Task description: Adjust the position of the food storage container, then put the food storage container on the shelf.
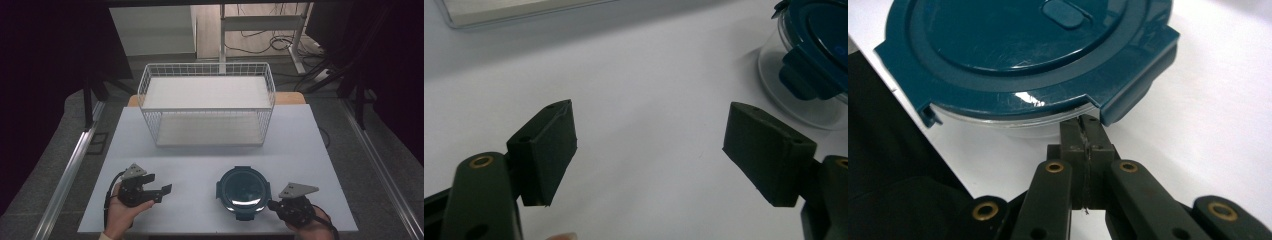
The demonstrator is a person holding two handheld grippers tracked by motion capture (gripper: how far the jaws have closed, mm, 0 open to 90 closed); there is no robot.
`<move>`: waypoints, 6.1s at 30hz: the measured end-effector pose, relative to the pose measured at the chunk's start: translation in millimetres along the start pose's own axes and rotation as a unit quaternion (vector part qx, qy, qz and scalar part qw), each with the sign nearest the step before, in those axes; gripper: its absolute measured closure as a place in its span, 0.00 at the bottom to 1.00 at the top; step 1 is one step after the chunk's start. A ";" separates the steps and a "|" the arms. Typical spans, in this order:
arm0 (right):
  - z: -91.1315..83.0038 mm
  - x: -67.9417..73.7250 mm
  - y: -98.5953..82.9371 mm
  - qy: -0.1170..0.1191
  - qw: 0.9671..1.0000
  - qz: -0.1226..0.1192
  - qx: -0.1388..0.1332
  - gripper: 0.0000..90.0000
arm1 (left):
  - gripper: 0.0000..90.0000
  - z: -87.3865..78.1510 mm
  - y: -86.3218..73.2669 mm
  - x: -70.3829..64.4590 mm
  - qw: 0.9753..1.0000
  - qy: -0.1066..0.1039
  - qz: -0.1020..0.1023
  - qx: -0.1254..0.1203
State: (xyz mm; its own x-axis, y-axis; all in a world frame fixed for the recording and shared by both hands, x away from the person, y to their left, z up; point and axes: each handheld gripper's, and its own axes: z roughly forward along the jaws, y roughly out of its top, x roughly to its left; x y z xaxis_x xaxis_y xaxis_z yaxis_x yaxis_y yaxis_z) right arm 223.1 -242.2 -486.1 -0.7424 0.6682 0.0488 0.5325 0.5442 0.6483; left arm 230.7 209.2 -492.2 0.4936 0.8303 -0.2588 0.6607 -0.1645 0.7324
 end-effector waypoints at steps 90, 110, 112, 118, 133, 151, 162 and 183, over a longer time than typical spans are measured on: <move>36.9 -14.2 52.3 0.013 0.991 0.086 -0.102 0.36 | 0.23 -10.7 2.4 7.8 1.000 -0.006 -0.023 -0.019; 39.5 -7.8 57.5 0.055 0.986 0.114 -0.111 0.21 | 0.21 -13.6 8.2 -5.5 0.999 -0.023 -0.017 -0.020; 40.4 -5.7 59.8 0.062 0.985 0.115 -0.110 0.21 | 0.20 -13.3 8.7 -6.5 0.999 -0.029 -0.024 -0.021; 41.1 -1.4 67.1 0.074 0.983 0.122 -0.114 0.20 | 0.18 -11.1 10.6 -8.8 0.998 -0.042 -0.034 -0.014; 64.4 -0.7 102.1 0.112 0.975 0.155 -0.109 0.18 | 0.15 10.0 29.0 -6.8 0.992 -0.091 -0.085 0.004; 92.2 3.2 94.1 0.138 0.968 0.199 -0.068 0.14 | 0.15 41.4 18.4 3.1 0.981 -0.133 -0.139 0.030; 102.9 2.5 92.2 0.157 0.962 0.218 -0.056 0.13 | 0.18 57.5 16.0 5.4 0.970 -0.171 -0.168 0.042; 114.0 -1.0 90.0 0.195 0.938 0.283 -0.036 0.26 | 0.30 64.7 13.5 -0.4 0.962 -0.181 -0.197 0.059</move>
State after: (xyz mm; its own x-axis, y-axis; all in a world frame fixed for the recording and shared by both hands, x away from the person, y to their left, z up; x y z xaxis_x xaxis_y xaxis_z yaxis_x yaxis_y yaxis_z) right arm 318.1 -136.1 -514.4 -0.4492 0.5955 0.6660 0.8680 0.1141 0.4834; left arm 276.0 172.2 -523.0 0.3419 0.6044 -0.7196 0.8862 0.0475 0.4609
